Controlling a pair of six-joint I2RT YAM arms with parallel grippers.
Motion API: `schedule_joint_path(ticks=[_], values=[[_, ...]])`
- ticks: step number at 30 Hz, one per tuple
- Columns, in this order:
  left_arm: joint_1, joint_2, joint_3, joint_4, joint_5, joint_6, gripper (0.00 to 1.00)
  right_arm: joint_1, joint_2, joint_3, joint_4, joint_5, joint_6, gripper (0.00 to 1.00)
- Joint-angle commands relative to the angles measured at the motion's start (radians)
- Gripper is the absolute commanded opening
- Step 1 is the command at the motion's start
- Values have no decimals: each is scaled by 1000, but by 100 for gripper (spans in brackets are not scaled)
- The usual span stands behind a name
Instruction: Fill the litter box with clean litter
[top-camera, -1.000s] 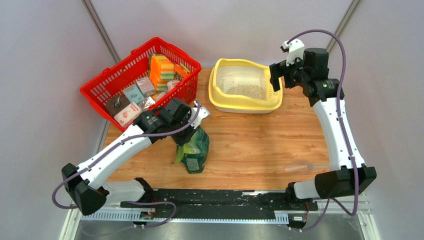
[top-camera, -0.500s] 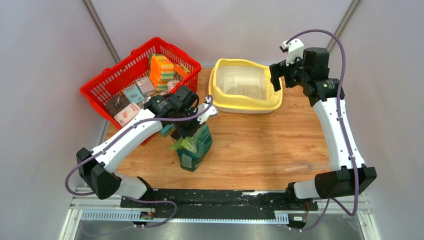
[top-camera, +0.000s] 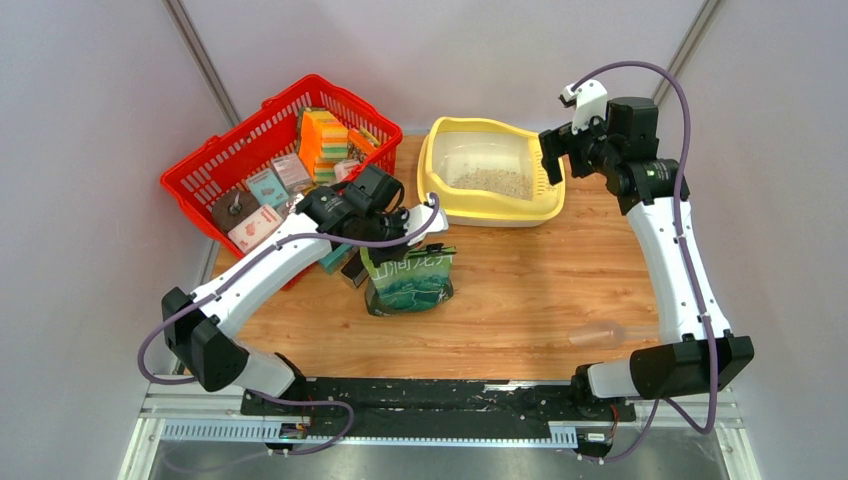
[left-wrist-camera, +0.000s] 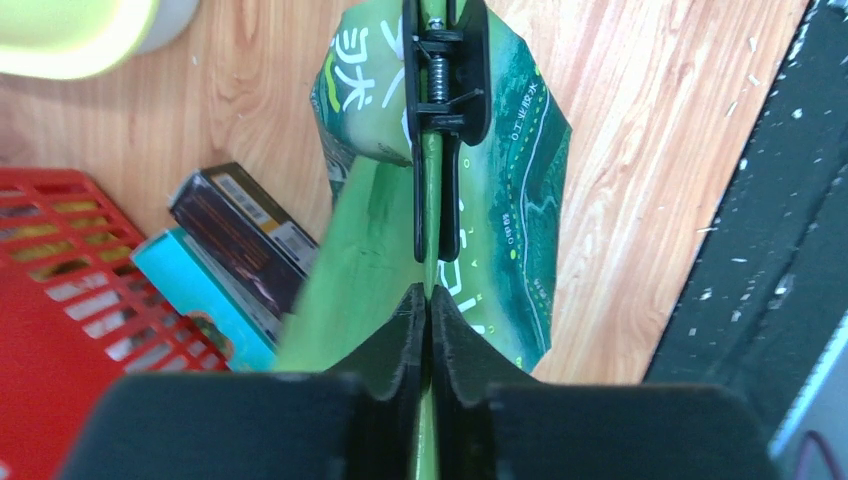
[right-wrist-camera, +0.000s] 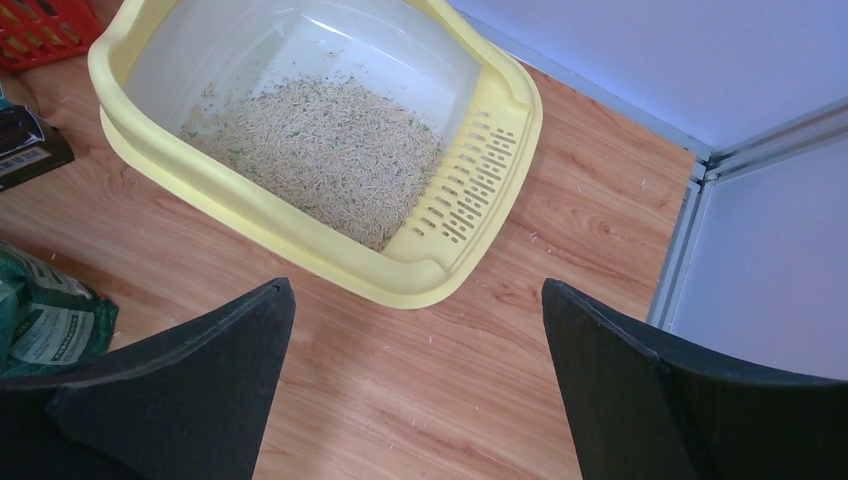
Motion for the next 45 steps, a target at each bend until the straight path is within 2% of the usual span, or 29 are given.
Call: schedule_joint_path(ticks=[1, 8, 10, 14, 18, 19, 20, 22, 23, 26, 34, 39, 45], values=[[3, -98, -23, 102, 14, 66, 31, 3, -34, -8, 15, -10, -14, 100], [16, -71, -54, 64, -14, 109, 32, 2, -28, 4, 9, -23, -11, 100], [22, -54, -43, 36, -15, 117, 36, 2, -31, 3, 8, -23, -14, 100], [45, -26, -14, -89, 52, 149, 54, 2, -33, -6, 8, -23, -17, 100], [58, -5, -13, -127, 71, 156, 57, 2, -30, -5, 6, -30, -17, 100], [58, -5, -17, -127, 75, 160, 54, 2, -28, -5, 6, -32, -17, 100], [61, -5, -20, -113, 89, 160, 44, 2, -28, -5, 6, -32, -17, 100], [61, -1, -28, -98, 109, 164, 31, 3, -28, -3, 6, -30, -19, 100], [62, 0, -23, -78, 124, 164, 17, 2, -25, -3, 5, -30, -20, 100], [61, 23, 6, -47, 146, 169, 0, 2, -24, -5, 6, -26, -25, 100], [61, 118, 122, 152, 180, 206, 0, 2, -10, 8, 9, 5, -27, 100], [62, 181, 233, 186, 244, 193, 0, 2, -10, 6, 6, 17, -46, 100], [50, 271, 332, 246, 284, 97, 0, 0, -14, 0, 8, 31, -60, 100]])
